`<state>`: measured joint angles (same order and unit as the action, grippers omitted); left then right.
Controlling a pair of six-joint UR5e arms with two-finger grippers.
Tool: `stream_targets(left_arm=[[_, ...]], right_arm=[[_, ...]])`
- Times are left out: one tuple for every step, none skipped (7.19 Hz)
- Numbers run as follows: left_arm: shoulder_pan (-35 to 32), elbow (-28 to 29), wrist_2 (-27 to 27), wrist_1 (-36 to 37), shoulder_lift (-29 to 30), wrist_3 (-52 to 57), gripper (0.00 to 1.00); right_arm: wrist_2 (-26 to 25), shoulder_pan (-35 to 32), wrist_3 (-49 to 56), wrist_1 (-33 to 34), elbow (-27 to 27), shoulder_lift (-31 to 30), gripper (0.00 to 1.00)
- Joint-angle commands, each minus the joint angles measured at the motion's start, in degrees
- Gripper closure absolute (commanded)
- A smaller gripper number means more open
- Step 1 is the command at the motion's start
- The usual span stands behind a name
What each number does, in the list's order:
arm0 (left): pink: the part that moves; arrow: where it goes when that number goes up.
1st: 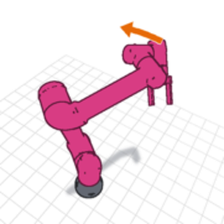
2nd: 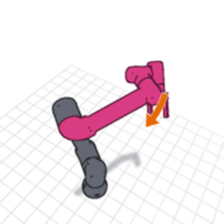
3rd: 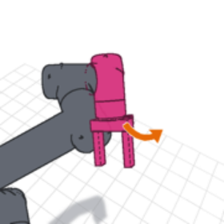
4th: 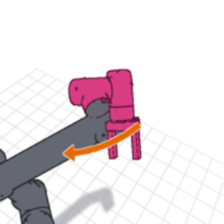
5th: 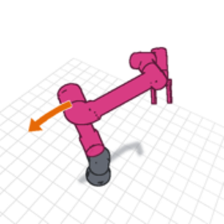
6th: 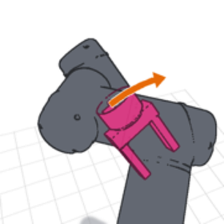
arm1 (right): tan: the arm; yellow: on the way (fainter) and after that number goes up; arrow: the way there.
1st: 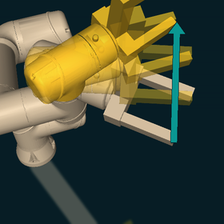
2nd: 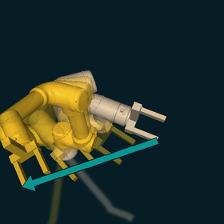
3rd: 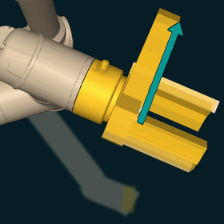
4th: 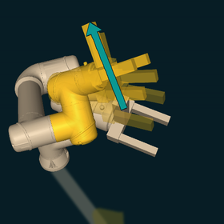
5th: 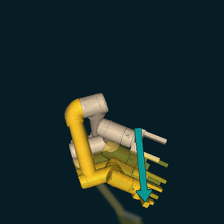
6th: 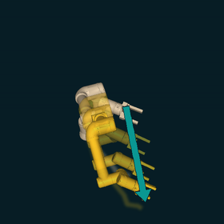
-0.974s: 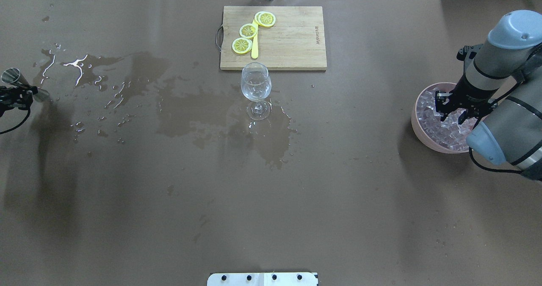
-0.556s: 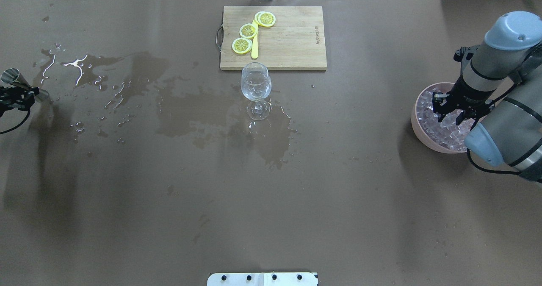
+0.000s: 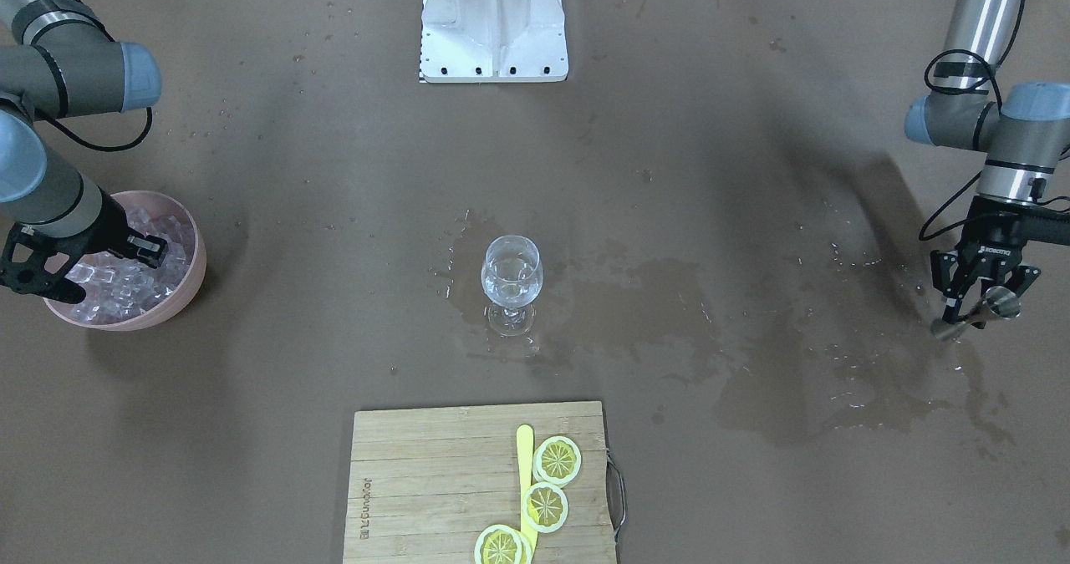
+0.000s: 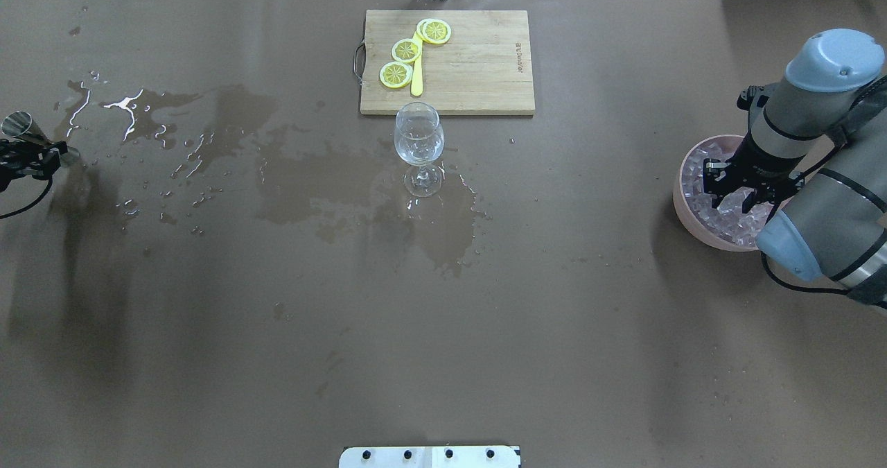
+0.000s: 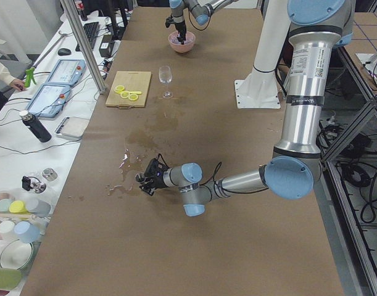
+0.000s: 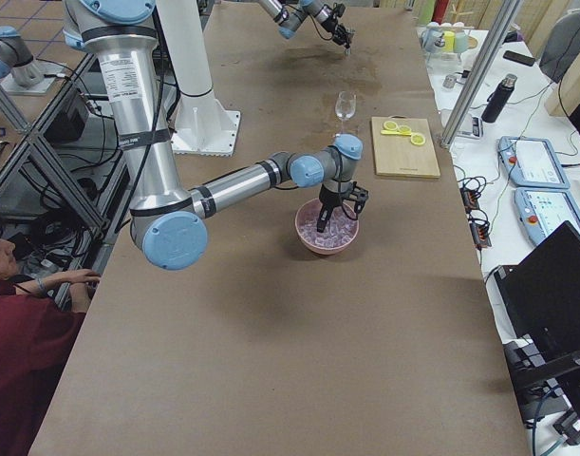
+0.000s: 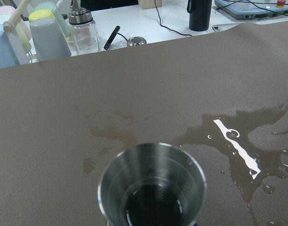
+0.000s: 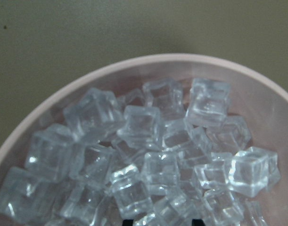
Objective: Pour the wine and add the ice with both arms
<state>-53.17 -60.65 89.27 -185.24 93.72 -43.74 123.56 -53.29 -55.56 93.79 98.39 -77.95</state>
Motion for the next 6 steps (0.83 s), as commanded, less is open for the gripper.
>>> stream_targets(left_arm=[[0.00,0.18,0.12,-0.03,0.06,-0.03,0.56],[0.00,0.18,0.12,-0.12,0.06,-0.12,0.57],[-0.09,0.18,0.12,-0.12,0.06,-0.20,0.57],[-0.17,0.18,0.12,-0.12,-0.03,-0.64,0.57],[-0.18,0.09,0.12,-0.21,-0.03,-0.99,0.57],[-0.26,0.09,-0.05,-0.21,-0.03,-1.34,0.57]], right_arm=[[0.28,0.21,-0.16,-0.01,1.53,-0.01,0.56],[0.28,0.21,-0.16,0.08,2.50,-0.18,0.63],[0.28,0.38,-0.16,0.08,2.17,-0.97,0.64],[-0.07,0.82,0.01,0.08,1.99,-1.85,0.62],[-0.16,0.82,0.01,-0.01,1.64,-1.94,0.62],[-0.16,0.82,0.01,-0.01,1.46,-1.77,0.62]])
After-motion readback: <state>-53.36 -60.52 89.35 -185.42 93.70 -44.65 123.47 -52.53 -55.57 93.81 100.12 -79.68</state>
